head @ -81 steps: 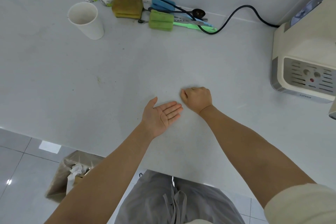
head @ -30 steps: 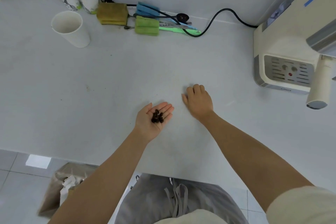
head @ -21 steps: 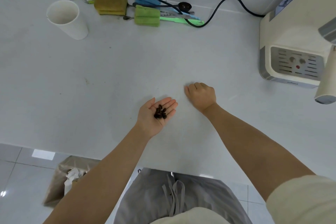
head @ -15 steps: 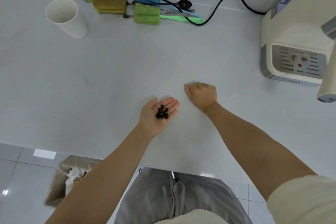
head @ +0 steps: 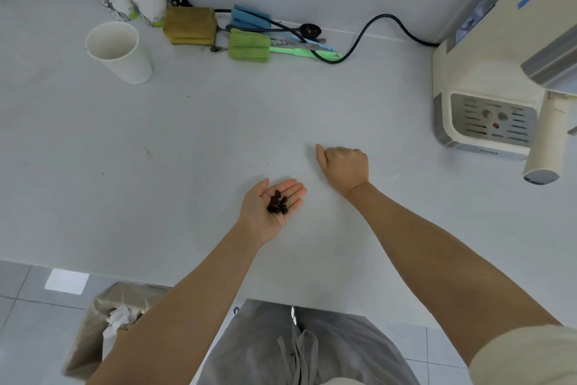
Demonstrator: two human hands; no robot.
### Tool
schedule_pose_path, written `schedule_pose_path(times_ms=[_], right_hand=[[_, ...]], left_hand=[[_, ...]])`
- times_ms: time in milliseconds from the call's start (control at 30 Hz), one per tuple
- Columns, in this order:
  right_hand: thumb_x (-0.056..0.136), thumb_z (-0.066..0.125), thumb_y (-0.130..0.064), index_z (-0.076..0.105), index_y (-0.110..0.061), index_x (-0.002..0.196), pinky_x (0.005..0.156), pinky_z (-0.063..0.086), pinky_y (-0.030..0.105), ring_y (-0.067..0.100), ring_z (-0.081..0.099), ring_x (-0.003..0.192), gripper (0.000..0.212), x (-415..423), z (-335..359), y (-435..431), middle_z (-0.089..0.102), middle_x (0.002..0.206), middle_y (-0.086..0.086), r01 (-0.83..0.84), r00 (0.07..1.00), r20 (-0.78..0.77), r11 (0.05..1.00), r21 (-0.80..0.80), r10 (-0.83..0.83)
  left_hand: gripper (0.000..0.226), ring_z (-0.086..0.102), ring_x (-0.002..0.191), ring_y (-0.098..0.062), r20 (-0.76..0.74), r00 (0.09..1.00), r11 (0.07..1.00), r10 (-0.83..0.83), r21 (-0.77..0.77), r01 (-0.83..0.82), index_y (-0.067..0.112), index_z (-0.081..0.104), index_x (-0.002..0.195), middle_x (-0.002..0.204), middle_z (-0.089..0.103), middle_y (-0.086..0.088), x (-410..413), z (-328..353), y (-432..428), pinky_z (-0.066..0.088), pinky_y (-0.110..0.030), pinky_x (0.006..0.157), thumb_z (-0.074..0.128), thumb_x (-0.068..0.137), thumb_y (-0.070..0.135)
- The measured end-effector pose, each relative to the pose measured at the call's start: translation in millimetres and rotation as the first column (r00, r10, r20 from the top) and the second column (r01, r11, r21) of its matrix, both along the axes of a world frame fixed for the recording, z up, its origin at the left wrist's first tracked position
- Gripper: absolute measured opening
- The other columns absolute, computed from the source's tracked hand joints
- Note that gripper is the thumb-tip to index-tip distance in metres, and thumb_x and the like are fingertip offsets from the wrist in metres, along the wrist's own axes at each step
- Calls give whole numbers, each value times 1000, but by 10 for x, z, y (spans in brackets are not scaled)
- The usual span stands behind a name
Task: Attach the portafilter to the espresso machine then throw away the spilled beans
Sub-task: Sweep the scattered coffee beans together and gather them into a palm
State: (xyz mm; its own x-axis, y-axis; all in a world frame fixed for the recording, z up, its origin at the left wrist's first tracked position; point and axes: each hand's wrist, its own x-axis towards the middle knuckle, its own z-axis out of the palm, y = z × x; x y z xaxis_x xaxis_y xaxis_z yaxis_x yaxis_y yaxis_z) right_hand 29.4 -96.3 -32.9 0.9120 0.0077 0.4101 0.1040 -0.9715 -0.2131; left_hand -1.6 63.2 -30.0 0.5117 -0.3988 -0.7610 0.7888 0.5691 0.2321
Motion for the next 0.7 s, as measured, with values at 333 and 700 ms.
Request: schedule_pose_path(times_ms=[333,700], right_hand=[[76,68,-15,42,-6,30,35,22,12,20,32,19,54,-284,292,442,39,24,6,-255,965,-43,963,90,260],[77,49,-10,54,-3,42,32,34,20,22,48,36,36,-438,404,385,53,39,8,-270,963,26,955,125,269]], left_hand=[[39,62,53,-13,55,998,1000,6,-7,-6,7,57,61,52,57,-3,-27,162,-289,54,-20,52,31,90,7],[40,65,50,-10,61,997,994,-36,-99,42,8,57,66,50,64,-1,-65,163,-336,53,-19,47,27,92,10]])
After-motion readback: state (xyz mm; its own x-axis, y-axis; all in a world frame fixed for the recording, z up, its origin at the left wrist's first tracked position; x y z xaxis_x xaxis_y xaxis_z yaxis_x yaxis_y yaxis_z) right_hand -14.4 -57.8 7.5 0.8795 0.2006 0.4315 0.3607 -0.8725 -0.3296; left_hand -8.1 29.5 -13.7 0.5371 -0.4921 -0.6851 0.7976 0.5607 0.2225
